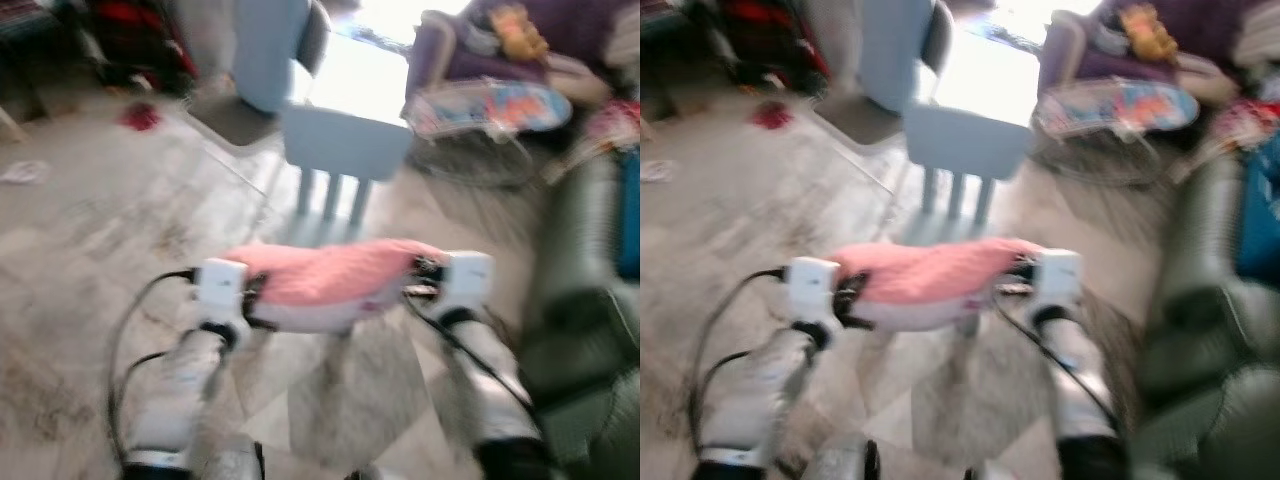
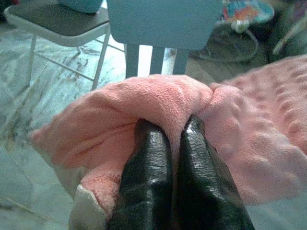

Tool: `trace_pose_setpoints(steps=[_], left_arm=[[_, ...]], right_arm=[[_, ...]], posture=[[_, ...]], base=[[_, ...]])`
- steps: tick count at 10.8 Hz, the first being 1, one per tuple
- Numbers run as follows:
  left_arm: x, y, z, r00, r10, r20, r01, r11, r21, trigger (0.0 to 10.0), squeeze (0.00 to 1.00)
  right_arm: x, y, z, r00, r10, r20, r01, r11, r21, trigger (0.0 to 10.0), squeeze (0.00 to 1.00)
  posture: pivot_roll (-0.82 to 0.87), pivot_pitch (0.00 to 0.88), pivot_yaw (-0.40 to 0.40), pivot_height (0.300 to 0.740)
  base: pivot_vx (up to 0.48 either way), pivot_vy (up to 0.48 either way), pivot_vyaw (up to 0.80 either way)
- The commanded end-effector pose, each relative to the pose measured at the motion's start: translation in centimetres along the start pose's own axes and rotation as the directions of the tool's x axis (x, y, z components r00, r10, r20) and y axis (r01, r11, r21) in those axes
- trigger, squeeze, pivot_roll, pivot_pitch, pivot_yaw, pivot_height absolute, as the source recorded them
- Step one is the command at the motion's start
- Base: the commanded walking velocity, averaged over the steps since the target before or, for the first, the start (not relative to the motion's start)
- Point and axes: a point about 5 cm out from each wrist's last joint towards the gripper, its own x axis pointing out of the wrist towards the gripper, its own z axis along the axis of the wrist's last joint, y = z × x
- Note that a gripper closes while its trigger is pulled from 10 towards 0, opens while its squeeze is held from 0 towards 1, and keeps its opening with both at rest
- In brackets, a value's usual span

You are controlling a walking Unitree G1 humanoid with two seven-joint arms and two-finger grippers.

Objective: Move the pillow to the sofa

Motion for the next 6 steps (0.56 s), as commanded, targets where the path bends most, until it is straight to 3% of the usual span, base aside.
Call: trace_pose_setpoints(steps=[1,4,6], left_arm=[[0.27,-1.31,0.94,0.998,-0.046,0.039,0.046,0.999,0.0,10.0,0.0],[0.3,-1.35,0.96,0.998,-0.051,0.04,0.051,0.999,0.011,10.0,0.0],[0.22,-1.62,1.1,0.996,-0.067,0.056,0.066,0.998,0.022,10.0,0.0]], right_arm=[[-0.48,-1.37,-0.26,0.999,-0.043,-0.017,0.042,0.999,-0.018,10.0,0.0],[-0.18,-1.46,-0.09,0.999,-0.043,-0.016,0.043,0.999,-0.025,10.0,0.0],[-0.18,-1.68,-0.17,0.998,-0.055,-0.021,0.055,0.998,-0.034,10.0,0.0]], posture=[[0.02,0.086,-0.078,0.74],[0.02,0.085,-0.081,0.74],[0.02,0.082,-0.081,0.74]], base=[[0.0,0.48,-0.8],[0.0,0.449,-0.8],[0.0,0.0,-0.8]])
